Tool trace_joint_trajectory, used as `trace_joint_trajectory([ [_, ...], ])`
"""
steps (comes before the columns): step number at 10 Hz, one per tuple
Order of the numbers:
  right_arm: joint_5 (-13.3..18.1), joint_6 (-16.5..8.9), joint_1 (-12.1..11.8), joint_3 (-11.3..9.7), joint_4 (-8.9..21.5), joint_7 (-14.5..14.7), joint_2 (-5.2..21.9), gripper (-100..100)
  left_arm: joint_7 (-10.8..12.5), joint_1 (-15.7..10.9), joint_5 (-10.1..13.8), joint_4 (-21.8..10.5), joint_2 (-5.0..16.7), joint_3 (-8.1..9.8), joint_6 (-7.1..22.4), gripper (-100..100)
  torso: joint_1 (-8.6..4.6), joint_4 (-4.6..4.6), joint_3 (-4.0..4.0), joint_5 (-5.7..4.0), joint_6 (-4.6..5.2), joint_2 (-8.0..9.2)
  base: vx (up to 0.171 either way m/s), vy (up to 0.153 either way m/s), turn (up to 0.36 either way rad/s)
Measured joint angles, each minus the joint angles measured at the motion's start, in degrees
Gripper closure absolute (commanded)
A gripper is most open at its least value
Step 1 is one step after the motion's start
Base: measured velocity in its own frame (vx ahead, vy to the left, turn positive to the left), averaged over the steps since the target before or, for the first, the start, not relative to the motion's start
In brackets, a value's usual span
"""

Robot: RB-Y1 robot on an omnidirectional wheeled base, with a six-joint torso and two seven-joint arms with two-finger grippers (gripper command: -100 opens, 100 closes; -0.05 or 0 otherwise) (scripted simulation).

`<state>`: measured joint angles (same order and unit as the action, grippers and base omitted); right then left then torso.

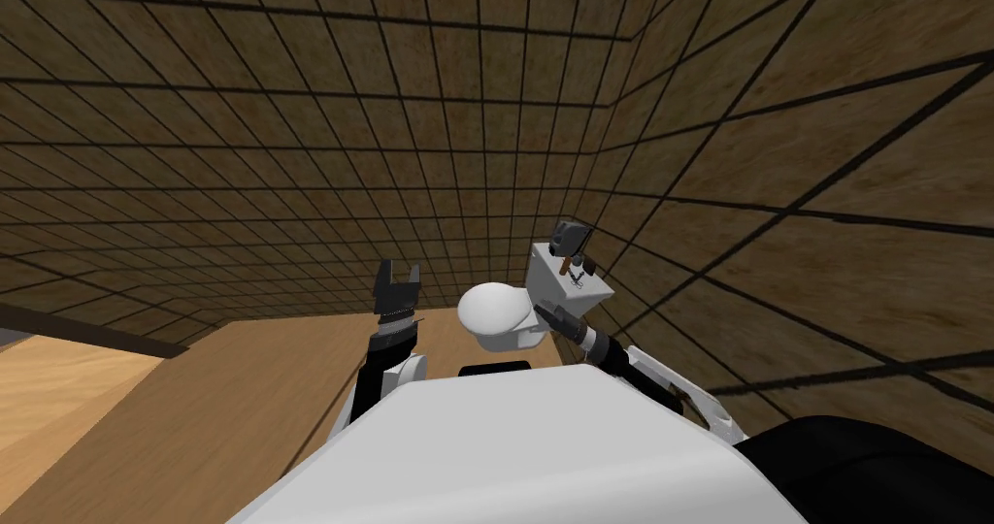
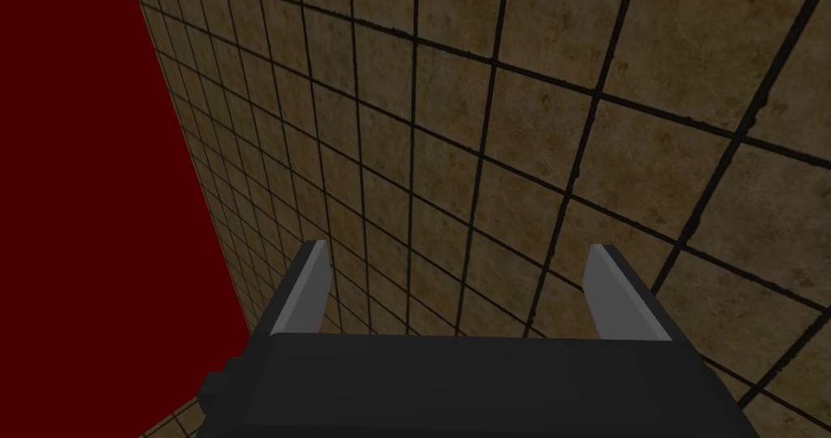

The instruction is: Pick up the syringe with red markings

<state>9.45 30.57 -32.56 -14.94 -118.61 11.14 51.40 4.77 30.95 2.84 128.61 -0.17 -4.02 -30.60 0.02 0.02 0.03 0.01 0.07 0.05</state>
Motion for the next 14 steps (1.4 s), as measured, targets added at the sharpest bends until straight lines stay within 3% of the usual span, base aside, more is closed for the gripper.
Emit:
trace_joint_trajectory([
  [8, 2.4, -0.3, -0.1, -2.4, 3.6, 6.0, 13.5, -100, 0.0, 0.0, 0.0, 0.0, 0.0, 0.00, 0.0, 0, -0.01, 0.00, -0.01, 0.00, -0.04, -0.01, -0.002, 0.008, 0.155],
  [10, 3.2, 0.8, 0.0, -3.0, 6.2, 8.1, 16.8, -100, 0.0, 0.0, 0.0, 0.0, 0.0, 0.00, 0.0, 0, -0.03, 0.00, 0.00, -0.01, -0.03, 0.00, -0.007, 0.001, 0.169],
  [14, 4.3, 0.8, 0.0, -3.8, 7.6, 10.6, 23.0, -100, 0.0, 0.0, 0.0, 0.0, 0.0, 0.00, 0.0, 0, -0.05, 0.01, 0.01, -0.01, 0.03, 0.02, -0.009, -0.003, 0.140],
])
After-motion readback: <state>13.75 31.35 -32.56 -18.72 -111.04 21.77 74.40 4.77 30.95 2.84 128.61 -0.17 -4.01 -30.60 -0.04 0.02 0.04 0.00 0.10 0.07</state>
